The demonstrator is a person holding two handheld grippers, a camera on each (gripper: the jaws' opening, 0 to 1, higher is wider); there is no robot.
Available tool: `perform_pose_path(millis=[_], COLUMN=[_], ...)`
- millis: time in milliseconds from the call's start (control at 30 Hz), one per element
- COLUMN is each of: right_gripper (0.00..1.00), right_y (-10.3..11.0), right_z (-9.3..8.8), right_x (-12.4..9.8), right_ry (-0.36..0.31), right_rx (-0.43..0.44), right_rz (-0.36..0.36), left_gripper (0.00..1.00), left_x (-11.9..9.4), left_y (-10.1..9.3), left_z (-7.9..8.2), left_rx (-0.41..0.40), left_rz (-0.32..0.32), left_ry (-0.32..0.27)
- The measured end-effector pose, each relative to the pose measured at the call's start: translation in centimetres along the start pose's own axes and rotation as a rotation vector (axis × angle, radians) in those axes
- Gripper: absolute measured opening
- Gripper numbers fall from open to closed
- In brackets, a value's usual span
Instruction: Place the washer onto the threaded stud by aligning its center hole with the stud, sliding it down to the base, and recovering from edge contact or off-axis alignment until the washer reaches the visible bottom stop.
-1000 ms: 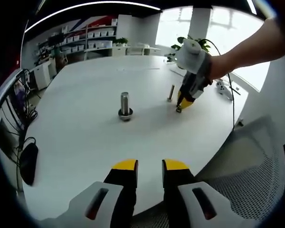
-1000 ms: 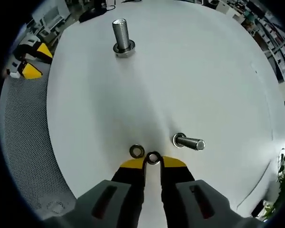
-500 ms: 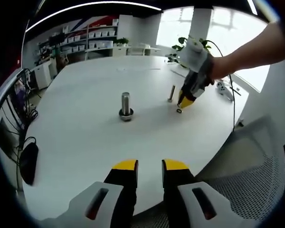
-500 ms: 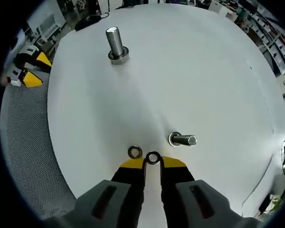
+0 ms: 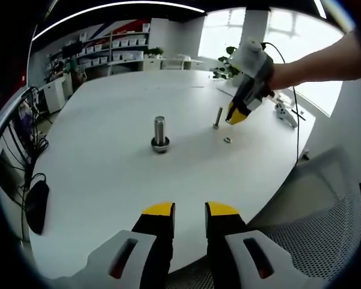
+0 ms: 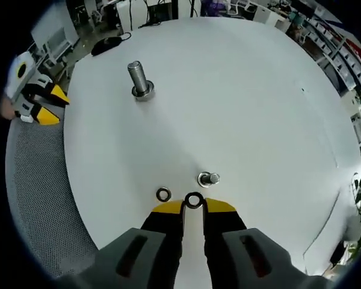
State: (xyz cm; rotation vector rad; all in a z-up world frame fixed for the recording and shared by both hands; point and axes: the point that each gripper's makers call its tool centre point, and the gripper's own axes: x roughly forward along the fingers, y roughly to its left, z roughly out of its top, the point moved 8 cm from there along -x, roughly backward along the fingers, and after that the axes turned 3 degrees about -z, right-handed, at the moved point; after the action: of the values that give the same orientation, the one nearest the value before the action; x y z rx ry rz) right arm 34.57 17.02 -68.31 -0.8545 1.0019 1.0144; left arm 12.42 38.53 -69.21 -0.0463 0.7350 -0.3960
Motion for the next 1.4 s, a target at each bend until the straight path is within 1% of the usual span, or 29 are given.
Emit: perform_pose_path(millis=[133,333,600,633,667,700,967,1167,1400], right_gripper=[0.13,0.13,0.13,0.13,0.13,0.13,0.13,0.13,0.13], right_y=[0.1,0.0,-0.4,-0.4,-0.4,-0.4,-0.9,-0.9,-1.0], right_z=[0.2,0.8,1.9,2.0,2.1,2.1,2.4,2.3,2.3], right_x=[-1.0,-1.4,-1.9,-1.9,-1.8,-1.7,-1.1,-0.7,0.1], right_ry=[-0.024,-0.039,-0.084,-0.088,-0.087,-0.086,-0.075,-0.055,-0.040], right_rx=[-0.021,-0.044,-0.053,-0.065,-0.087,-0.090,-0.078,-0.078,-0.088], right_rz=[-0.016,-0.029,-0.061,-0.064,-0.074,-0.075,-0.077,-0.065,-0.058], left_gripper=[0.17,0.17,0.17,0.17,0.17,0.17,0.17,0.17,0.17], left_x=[0.0,0.0,0.0,0.0,0.0,0.0,0.0,0.0,0.0], left_y=[0.0,0.0,0.0,0.0,0.0,0.1,0.1,0.1,0.1], left_z=[0.0,0.0,-0.1,-0.1,-0.1,-0.1,0.0,0.0,0.0], left_rx=[0.000,0.000,0.000,-0.001,-0.002,-0.001,-0.001,-0.002,-0.003], left_rz=[0.000,0.000,0.001,0.002,0.001,0.002,0.003,0.003,0.004], left_ry=[-0.002,0.000,0.004,0.003,0.004,0.004,0.004,0.000,-0.001])
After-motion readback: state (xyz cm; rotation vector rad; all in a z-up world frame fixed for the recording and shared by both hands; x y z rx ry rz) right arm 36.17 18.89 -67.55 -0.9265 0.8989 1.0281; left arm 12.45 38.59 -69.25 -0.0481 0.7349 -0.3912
